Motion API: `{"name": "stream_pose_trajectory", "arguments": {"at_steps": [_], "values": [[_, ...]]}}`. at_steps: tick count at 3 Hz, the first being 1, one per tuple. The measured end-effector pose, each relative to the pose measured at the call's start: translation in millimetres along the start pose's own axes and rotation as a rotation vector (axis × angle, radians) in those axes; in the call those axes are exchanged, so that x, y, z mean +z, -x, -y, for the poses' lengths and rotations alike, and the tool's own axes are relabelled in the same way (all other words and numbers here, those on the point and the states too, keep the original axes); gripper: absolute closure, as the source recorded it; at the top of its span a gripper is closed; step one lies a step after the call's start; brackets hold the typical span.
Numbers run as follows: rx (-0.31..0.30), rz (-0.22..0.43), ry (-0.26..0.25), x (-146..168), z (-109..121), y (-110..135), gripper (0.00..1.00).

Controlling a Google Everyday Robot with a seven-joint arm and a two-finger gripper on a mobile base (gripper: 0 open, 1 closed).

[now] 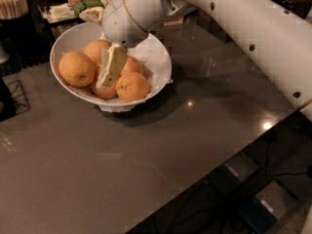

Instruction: Pick orange from white bowl

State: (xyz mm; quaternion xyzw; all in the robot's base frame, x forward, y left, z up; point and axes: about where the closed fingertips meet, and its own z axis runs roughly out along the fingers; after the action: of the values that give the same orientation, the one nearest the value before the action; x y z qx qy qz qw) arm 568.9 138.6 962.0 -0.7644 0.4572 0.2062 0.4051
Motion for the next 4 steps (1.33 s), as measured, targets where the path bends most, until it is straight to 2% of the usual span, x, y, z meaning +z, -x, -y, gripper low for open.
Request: {"name": "stream_pose_trajectory", "arguments": {"at_steps": [1,3,4], "values": [[0.013,0.028,0.036,22.5,2.9,-6.1,0.0],[0.014,0.017,0.053,26.6,3.6,-7.2,0.0],[0.016,0.011,0.06,26.2,2.2,-7.6,0.13]]}}
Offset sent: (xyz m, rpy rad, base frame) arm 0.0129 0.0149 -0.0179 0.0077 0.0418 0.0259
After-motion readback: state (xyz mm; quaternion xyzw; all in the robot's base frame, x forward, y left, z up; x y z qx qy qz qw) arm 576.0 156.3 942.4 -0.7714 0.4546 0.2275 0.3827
